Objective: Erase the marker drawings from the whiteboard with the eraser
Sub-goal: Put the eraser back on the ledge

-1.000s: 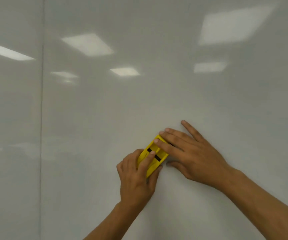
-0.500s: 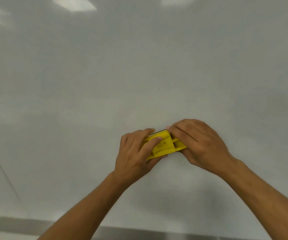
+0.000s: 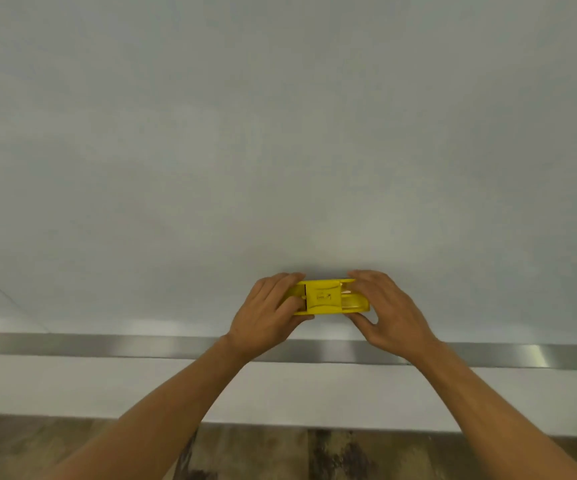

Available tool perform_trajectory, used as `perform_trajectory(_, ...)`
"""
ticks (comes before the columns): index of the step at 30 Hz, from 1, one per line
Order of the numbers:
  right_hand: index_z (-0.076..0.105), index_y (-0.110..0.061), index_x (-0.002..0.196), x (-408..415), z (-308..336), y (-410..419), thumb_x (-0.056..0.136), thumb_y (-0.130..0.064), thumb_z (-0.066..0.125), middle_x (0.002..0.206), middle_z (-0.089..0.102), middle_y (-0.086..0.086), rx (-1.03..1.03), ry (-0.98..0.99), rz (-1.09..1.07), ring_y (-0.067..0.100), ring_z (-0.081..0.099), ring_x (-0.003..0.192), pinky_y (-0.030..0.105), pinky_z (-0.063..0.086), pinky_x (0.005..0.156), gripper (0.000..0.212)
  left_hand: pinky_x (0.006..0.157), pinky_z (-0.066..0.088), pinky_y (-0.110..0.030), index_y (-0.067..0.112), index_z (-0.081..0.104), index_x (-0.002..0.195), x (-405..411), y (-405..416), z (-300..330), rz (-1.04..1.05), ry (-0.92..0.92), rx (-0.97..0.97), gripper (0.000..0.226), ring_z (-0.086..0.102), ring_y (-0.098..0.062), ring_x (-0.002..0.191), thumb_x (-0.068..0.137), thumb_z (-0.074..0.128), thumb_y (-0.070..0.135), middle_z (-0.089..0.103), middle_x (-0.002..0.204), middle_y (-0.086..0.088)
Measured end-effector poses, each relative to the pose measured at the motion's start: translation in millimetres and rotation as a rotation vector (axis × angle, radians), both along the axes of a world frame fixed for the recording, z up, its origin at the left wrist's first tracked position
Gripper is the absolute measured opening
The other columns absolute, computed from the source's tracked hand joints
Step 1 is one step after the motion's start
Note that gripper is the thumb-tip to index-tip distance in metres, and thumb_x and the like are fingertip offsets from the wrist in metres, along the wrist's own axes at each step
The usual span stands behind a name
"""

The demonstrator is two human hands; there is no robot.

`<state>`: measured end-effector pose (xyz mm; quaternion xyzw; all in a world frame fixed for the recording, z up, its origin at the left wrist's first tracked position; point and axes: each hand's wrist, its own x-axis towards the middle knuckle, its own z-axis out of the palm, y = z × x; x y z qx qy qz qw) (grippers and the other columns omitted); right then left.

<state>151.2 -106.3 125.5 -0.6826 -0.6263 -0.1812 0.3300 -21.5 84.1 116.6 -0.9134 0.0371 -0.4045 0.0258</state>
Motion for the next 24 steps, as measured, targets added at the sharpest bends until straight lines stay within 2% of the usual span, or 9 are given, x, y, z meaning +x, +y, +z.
perform_trajectory(2, 0.069, -0.003, 0.111, 2.5, -22.5, -4.5, 0.082, -0.024, 0.076, 0.125, 0.063, 0.015, -0.027, 0.021, -0.018, 0.029, 0.06, 0.112, 0.038, 0.058, 0.081, 0.036, 0.085, 0.05, -0.041, 0.014, 0.053, 0.09, 1.3, -5.7, -18.9, 0.03, 0.035, -0.02, 0.028, 0.064, -0.038, 0.106, 0.091, 0.068, 0.037, 0.065, 0.122, -0.02)
perform_trajectory(6, 0.065, -0.01, 0.114, -1.4, -67.4, -11.7, 0.081, -0.024, 0.076, 0.123, 0.062, 0.015, -0.041, 0.13, -0.072, 0.026, 0.057, 0.111, 0.037, 0.06, 0.074, 0.038, 0.087, 0.048, -0.041, 0.011, 0.071, 0.084, 2.3, -16.7, -54.8, 0.148, 0.06, -0.066, 0.027, 0.061, -0.037, 0.11, 0.089, 0.069, 0.037, 0.066, 0.121, -0.017)
perform_trajectory(8, 0.061, -0.011, 0.115, -5.9, -87.2, -13.0, 0.079, -0.02, 0.079, 0.122, 0.061, 0.017, -0.055, 0.174, -0.094, 0.026, 0.055, 0.11, 0.037, 0.059, 0.076, 0.041, 0.082, 0.044, -0.04, 0.013, 0.07, 0.086, 2.1, -22.4, -71.2, 0.181, 0.058, -0.096, 0.024, 0.057, -0.033, 0.107, 0.088, 0.071, 0.037, 0.067, 0.114, -0.014)
perform_trajectory(12, 0.07, -0.004, 0.111, -10.6, -121.1, -12.3, 0.073, -0.014, 0.088, 0.118, 0.063, 0.022, -0.22, 0.22, -0.209, 0.041, 0.063, 0.103, 0.048, 0.057, 0.082, 0.043, 0.073, 0.037, -0.035, 0.015, 0.07, 0.082, 2.3, -33.2, -102.7, 0.253, 0.187, -0.206, 0.014, 0.057, -0.029, 0.09, 0.079, 0.081, 0.024, 0.066, 0.098, -0.006)
perform_trajectory(17, 0.067, -0.005, 0.119, -7.0, -152.2, -0.7, 0.087, -0.01, 0.073, 0.119, 0.056, 0.018, -0.376, 0.342, -0.289, 0.036, 0.057, 0.108, 0.046, 0.055, 0.086, 0.033, 0.06, 0.05, -0.034, 0.016, 0.069, 0.074, 10.6, -35.6, -129.1, 0.358, 0.433, -0.341, 0.02, 0.062, -0.026, 0.071, 0.069, 0.089, 0.018, 0.067, 0.08, 0.0)
perform_trajectory(24, 0.056, -0.015, 0.135, -10.7, -178.4, 4.6, 0.099, -0.019, 0.058, 0.138, 0.044, 0.009, -0.522, 0.504, -0.367, 0.025, 0.05, 0.122, 0.036, 0.048, 0.103, 0.037, 0.075, 0.051, -0.042, 0.01, 0.074, 0.084, 19.9, -34.4, -150.6, 0.414, 0.633, -0.463, 0.005, 0.065, -0.032, 0.087, 0.084, 0.076, 0.014, 0.071, 0.089, -0.008)
